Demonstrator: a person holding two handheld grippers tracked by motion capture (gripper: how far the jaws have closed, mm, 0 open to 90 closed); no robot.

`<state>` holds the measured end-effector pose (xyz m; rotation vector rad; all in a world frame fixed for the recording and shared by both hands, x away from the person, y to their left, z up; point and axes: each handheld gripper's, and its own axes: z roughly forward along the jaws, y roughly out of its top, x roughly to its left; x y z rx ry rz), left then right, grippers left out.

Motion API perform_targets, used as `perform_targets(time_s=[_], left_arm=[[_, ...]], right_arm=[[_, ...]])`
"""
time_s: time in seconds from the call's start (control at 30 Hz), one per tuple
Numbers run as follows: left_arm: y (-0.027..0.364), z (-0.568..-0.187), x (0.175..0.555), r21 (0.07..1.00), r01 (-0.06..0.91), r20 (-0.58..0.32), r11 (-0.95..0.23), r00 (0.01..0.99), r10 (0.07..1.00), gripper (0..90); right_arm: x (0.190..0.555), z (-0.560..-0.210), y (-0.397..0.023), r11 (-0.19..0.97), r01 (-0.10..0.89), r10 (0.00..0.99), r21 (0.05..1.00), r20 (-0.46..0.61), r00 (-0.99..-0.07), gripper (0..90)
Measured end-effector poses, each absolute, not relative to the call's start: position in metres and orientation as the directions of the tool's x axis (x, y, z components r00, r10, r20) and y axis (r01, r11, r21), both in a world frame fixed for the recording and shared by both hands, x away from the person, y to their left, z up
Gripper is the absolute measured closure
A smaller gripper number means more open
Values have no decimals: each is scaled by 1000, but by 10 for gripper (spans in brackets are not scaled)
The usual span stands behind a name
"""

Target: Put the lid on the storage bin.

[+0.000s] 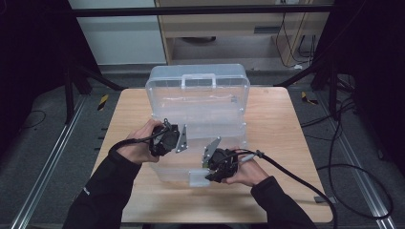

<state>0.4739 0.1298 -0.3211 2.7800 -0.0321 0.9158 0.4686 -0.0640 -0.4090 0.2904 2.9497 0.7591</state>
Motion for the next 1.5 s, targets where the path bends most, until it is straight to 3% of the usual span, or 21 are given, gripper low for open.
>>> perform_targets(time_s=[0.43, 0.83, 1.2, 1.5], left_arm=[[131, -325, 469, 204, -88, 588, -975, 807, 50, 817], [131, -325, 469, 204, -87, 590, -975, 805, 52, 807], [130, -325, 469, 196, -84, 592, -977, 804, 49, 804], [130, -326, 469, 206, -80, 592, -975, 804, 59, 802]], right_arm=[[461, -400, -71, 835, 148, 216, 530, -68, -974, 624], [451, -359, -109, 674, 190, 289, 714, -18, -957, 745], [466, -335, -149, 485, 271, 488, 832, 0, -873, 802], [484, -326, -165, 343, 296, 594, 891, 39, -804, 843]])
